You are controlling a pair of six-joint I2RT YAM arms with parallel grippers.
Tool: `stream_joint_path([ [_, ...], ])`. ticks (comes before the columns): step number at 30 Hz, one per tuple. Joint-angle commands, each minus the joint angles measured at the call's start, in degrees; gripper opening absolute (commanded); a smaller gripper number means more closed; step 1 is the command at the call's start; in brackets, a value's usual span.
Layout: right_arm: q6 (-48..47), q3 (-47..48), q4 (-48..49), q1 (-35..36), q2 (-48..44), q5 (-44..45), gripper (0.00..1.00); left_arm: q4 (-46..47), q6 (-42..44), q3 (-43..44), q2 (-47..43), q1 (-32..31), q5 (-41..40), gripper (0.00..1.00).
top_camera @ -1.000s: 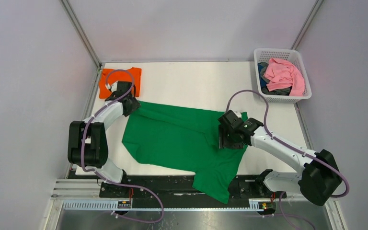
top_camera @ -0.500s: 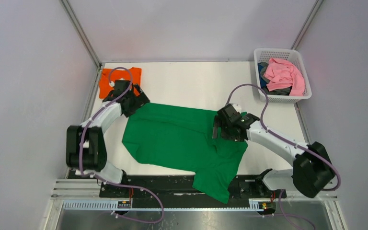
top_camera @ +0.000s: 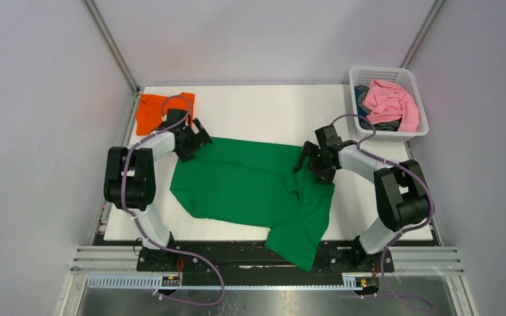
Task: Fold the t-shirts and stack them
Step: Fold the flattened tshirt in 1/3 of the way, then grab the side of the flattened tshirt closest away from the robot with both arms
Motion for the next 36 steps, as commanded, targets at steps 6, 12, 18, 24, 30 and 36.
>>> stream_joint_path([
  [6,-3.43,15.15,2.21,-8.29,16.28,-5.43,0.99,0.65,-0.66,7.75,6.14,0.26,-1.43,0.99],
  [12,-6.93,23.12,-2.67,-9.83,14.15,-1.24,1.0,-1.77,1.62,9.14,-0.24,0.17,-0.79,0.99],
  [18,-7.73,3.09,4.92,-9.81,-7.81,5.69,1.0,-2.97,4.25,-4.46,-17.2,0.08,0.76,0.99],
  [24,-5.19,-14.44,6.75,-9.92,-26.77,9.71,0.99,-4.5,2.72,-18.74,-33.4,-1.14,0.15,0.99],
  [30,-4.99,-18.19,5.68,-9.92,-34.41,2.33,1.0,-16.34,2.01,-17.16,-34.42,-11.06,-18.94,0.94],
  [36,-4.89,-20.11,5.2,-9.92,-39.52,1.83,1.0,-21.02,1.88,-15.85,-27.26,-15.28,-24.89,0.87],
])
